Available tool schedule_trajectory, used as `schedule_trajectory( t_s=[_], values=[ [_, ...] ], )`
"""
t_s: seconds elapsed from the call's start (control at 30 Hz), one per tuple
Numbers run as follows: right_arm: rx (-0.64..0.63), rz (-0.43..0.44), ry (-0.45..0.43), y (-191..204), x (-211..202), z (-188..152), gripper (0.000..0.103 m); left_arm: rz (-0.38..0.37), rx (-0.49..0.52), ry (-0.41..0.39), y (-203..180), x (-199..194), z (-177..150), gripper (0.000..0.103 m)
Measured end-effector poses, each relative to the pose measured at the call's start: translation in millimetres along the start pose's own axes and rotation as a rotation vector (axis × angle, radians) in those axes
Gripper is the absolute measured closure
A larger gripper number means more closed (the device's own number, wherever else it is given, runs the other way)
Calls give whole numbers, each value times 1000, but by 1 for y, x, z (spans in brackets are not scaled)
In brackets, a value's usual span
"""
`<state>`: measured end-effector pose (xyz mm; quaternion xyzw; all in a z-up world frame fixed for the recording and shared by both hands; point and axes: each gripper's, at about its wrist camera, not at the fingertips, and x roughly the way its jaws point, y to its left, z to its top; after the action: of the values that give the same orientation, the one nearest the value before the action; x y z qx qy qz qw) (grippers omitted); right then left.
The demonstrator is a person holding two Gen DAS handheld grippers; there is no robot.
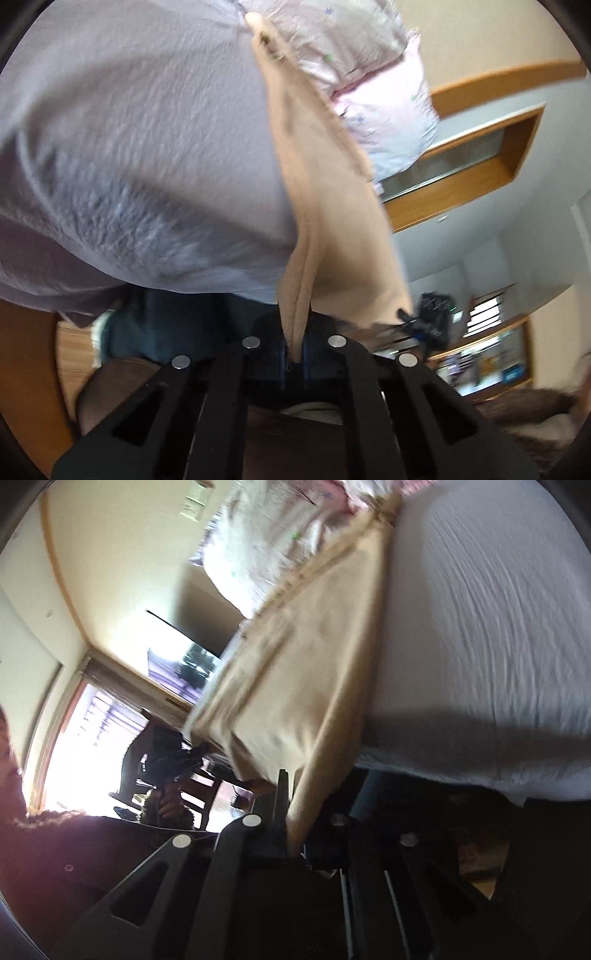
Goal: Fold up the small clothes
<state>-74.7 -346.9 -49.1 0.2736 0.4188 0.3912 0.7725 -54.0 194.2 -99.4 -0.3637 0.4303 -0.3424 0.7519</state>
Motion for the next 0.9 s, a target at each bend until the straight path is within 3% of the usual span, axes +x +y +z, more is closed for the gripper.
schedule_trajectory(
  t_s=[0.13, 0.27, 0.37, 0.5, 0.63, 0.73, 0.9],
  values=[
    [-90, 15, -94, 35, -18, 25, 96, -66, 51, -78, -32, -23, 13, 99],
    [-205, 13, -164, 67, -12, 86, 96, -21, 134, -116, -61, -16, 61, 99],
    [-217, -16, -233, 78, 3, 138, 96, 24, 142, -157, -68, -2, 118, 99],
    [-119, -95, -356, 45, 25, 227, 96, 88, 82, -225, -62, 35, 208, 99],
    [65, -202, -380, -26, 61, 289, 96, 188, 20, -231, -39, 75, 276, 99],
    [164, -250, -368, -69, 88, 315, 96, 231, -25, -224, -20, 97, 308, 99],
    [208, -290, -392, -93, 109, 347, 96, 265, -33, -232, -10, 117, 336, 99]
  ],
)
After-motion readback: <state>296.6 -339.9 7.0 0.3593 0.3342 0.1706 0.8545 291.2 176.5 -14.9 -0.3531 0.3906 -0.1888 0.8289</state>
